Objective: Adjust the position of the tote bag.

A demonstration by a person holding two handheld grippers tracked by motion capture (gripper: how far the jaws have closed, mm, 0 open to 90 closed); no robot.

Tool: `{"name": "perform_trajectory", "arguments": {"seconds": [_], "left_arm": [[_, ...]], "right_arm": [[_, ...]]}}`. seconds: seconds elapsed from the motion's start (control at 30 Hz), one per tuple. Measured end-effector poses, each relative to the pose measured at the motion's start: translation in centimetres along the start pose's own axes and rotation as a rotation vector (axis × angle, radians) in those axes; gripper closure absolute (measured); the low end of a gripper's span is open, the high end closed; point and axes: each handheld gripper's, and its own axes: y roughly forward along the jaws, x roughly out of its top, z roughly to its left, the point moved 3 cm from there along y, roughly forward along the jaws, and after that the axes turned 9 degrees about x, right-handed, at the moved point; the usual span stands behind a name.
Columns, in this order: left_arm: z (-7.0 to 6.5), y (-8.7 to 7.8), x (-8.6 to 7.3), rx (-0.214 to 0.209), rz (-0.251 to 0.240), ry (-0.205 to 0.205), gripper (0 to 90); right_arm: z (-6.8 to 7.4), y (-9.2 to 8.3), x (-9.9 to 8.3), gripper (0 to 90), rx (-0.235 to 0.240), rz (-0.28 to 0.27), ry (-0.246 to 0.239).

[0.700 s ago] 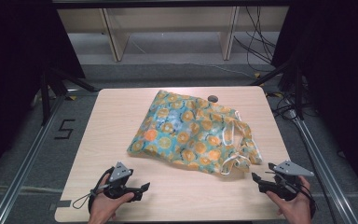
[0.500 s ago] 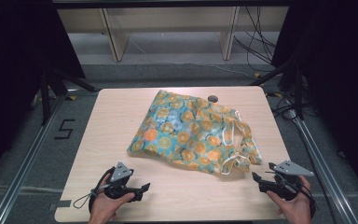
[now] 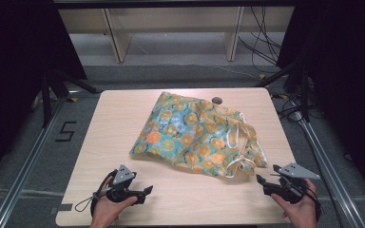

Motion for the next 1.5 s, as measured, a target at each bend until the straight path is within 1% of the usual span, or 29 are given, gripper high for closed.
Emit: {"name": "perform_trajectory", "arguments": {"seconds": [0.13,0.17,0.27,0.3,0.33,0.37,0.4,0.47,0.53,0.57,0.6,0.63,0.7,0.73,0.77,0.8,0.87,0.93,1.03,1.07,1.13,1.17,1.27,1.3,1.33,1.4,1.43,1.47,1.5], "left_arm": [[0.1,0.0,0.0,0.002,-0.004,-0.003,18.4],[0.0,0.1,0.1,0.005,-0.012,-0.022,18.2],[0.2,0.1,0.2,0.006,-0.023,-0.01,18.0],[0.4,0.0,0.3,0.016,-0.007,-0.002,18.4],[0.1,0.1,0.4,0.006,-0.028,-0.035,19.8],[0.3,0.1,0.4,0.012,-0.019,-0.014,22.0],[0.4,0.2,0.6,0.012,-0.025,0.004,26.0],[0.5,0.5,0.8,0.015,-0.03,0.008,28.8],[0.6,0.7,1.1,0.017,-0.027,0.03,37.3],[0.6,0.8,1.2,0.015,-0.037,0.032,41.9],[0.8,1.0,1.4,0.019,-0.035,0.049,46.3],[0.8,1.3,1.5,0.013,-0.046,0.016,50.2],[1.1,1.8,1.8,0.017,-0.048,0.024,59.2],[1.1,2.2,2.1,0.017,-0.065,0.004,63.4],[1.2,2.5,2.3,0.021,-0.074,0.013,68.0],[1.6,2.6,2.5,0.03,-0.052,0.053,71.5],[1.6,3.3,2.9,0.029,-0.052,0.054,76.8],[1.5,3.9,3.2,0.027,-0.056,0.057,78.8],[1.3,4.5,3.5,0.025,-0.046,0.05,76.6],[1.2,4.6,3.5,0.019,-0.039,0.04,75.1],[1.2,4.8,3.6,0.018,-0.035,0.067,72.9],[1.1,4.9,3.6,0.016,-0.037,0.05,71.3],[1.1,5.0,3.6,0.021,-0.043,0.017,68.3],[1.3,4.9,3.6,0.018,-0.032,0.032,67.8],[1.3,5.0,3.6,0.027,-0.048,0.024,67.6],[1.4,5.0,3.5,0.021,-0.03,0.02,68.3],[1.5,5.0,3.6,0.017,-0.027,0.03,69.2],[1.5,5.1,3.6,0.01,-0.027,0.024,71.0],[1.2,5.3,3.6,0.01,-0.043,-0.023,72.0]], "right_arm": [[0.2,0.1,0.2,26.5,0.008,-0.009,-0.002],[0.5,0.2,0.3,26.4,0.006,-0.018,0.012],[0.9,0.1,0.8,25.9,0.058,-0.031,-0.003],[1.0,0.1,1.0,25.7,0.065,-0.037,-0.009],[1.3,0.1,1.2,25.6,0.077,-0.034,-0.008],[1.7,0.1,1.4,25.6,0.082,-0.044,0.012],[1.7,0.2,1.7,25.6,0.095,-0.052,-0.02],[2.0,0.5,2.2,25.3,0.109,-0.041,-0.038],[2.7,0.8,2.7,25.8,0.118,-0.035,-0.028],[2.7,1.2,3.0,27.2,0.132,-0.046,-0.063],[2.8,1.4,3.2,29.9,0.133,-0.039,-0.074],[3.1,1.7,3.6,32.8,0.143,-0.033,-0.087],[3.5,2.3,4.2,39.9,0.163,-0.025,-0.084],[3.4,2.8,4.7,45.0,0.178,-0.016,-0.117],[3.5,3.2,5.1,50.2,0.181,-0.008,-0.127],[3.5,3.8,5.4,56.0,0.184,-0.006,-0.138],[3.2,4.8,6.1,64.2,0.197,0.005,-0.177],[3.2,5.9,6.5,68.9,0.202,0.02,-0.185],[3.1,7.1,6.8,64.7,0.21,0.06,-0.167],[3.1,7.3,6.8,60.9,0.206,0.069,-0.166],[3.1,7.5,6.9,47.5,0.164,0.075,-0.156],[3.1,7.5,6.9,42.7,0.154,0.095,-0.138],[2.6,8.1,6.7,32.1,0.137,0.139,-0.144],[2.6,8.2,6.4,30.5,0.136,0.179,-0.097],[2.2,8.5,6.3,29.6,0.134,0.18,-0.095],[1.5,9.0,6.0,28.7,0.159,0.193,-0.07],[1.4,9.1,5.9,30.7,0.159,0.21,-0.032],[1.0,9.3,5.7,36.5,0.166,0.209,-0.06],[1.0,9.8,5.4,42.5,0.172,0.189,-0.044]]}}
